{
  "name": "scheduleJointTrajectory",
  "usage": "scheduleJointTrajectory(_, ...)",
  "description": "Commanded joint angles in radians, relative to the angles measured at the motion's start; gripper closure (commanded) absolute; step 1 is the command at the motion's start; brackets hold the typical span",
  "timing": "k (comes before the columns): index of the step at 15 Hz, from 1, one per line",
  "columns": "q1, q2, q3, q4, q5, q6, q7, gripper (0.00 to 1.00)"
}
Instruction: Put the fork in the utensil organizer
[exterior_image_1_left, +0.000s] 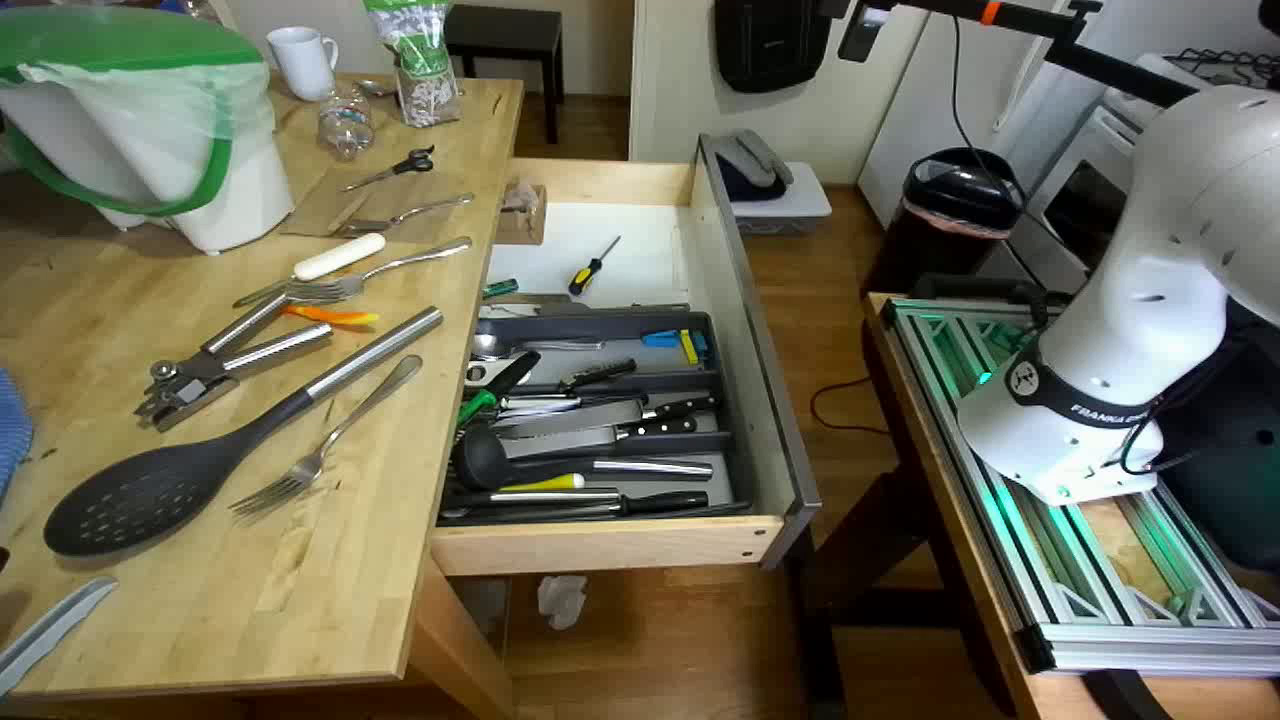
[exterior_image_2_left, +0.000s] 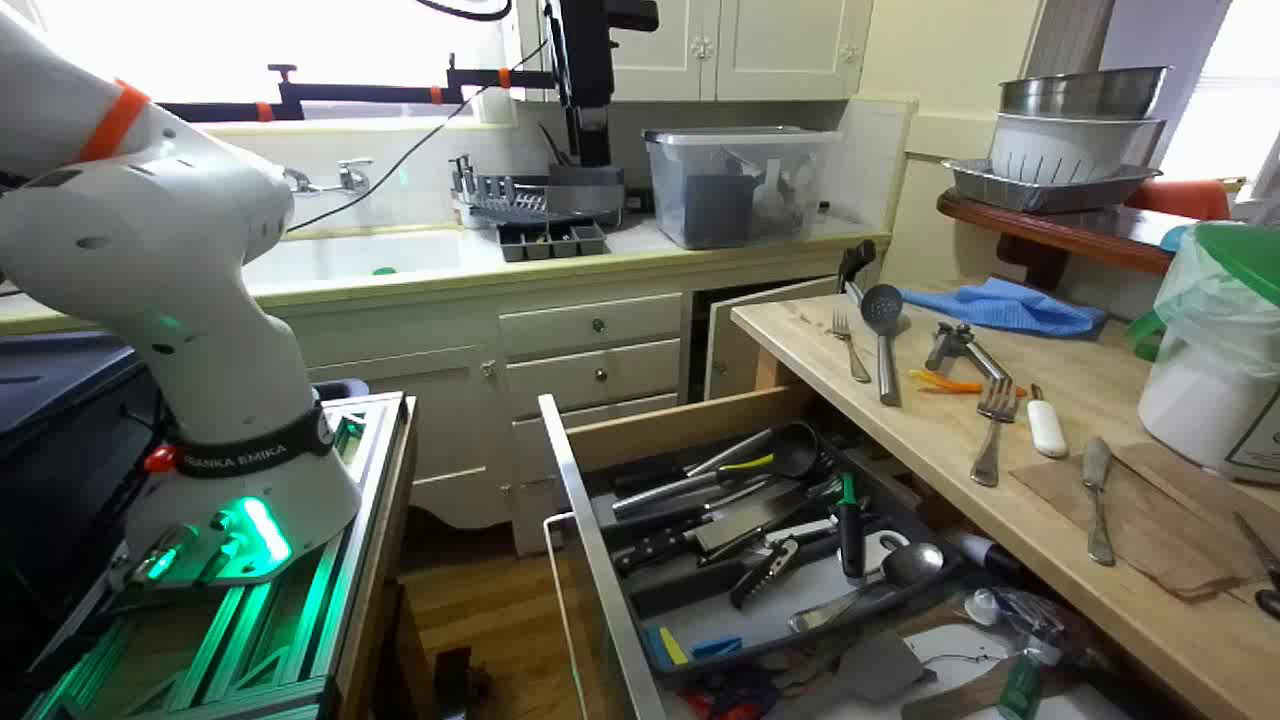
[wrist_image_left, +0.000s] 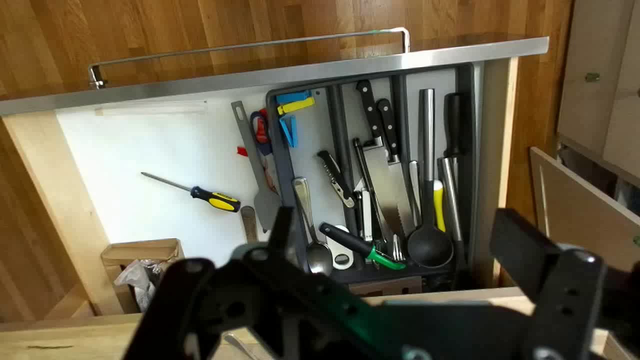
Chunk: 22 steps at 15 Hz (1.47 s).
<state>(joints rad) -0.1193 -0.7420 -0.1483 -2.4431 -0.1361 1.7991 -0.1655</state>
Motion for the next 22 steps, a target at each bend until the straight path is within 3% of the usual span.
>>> scheduleJointTrajectory(1,0.005,0.0,-0.004,0.003,-0.002,-0.004,0.003,0.0)
scheduleJointTrajectory(6,0.008,0.008,-0.009,0.001,0.004,0.013,0.002,0.0)
scheduleJointTrajectory(10,0.013,0.107,-0.047,-0.003,-0.019,0.234,-0.054,0.0)
scheduleJointTrajectory(13,0.062,0.222,-0.112,0.033,0.028,0.347,-0.219,0.0)
scheduleJointTrajectory(18,0.16,0.464,-0.219,0.197,0.198,0.342,-0.574,0.0)
scheduleJointTrajectory(22,0.128,0.68,-0.199,0.379,0.303,0.294,-0.795,0.0)
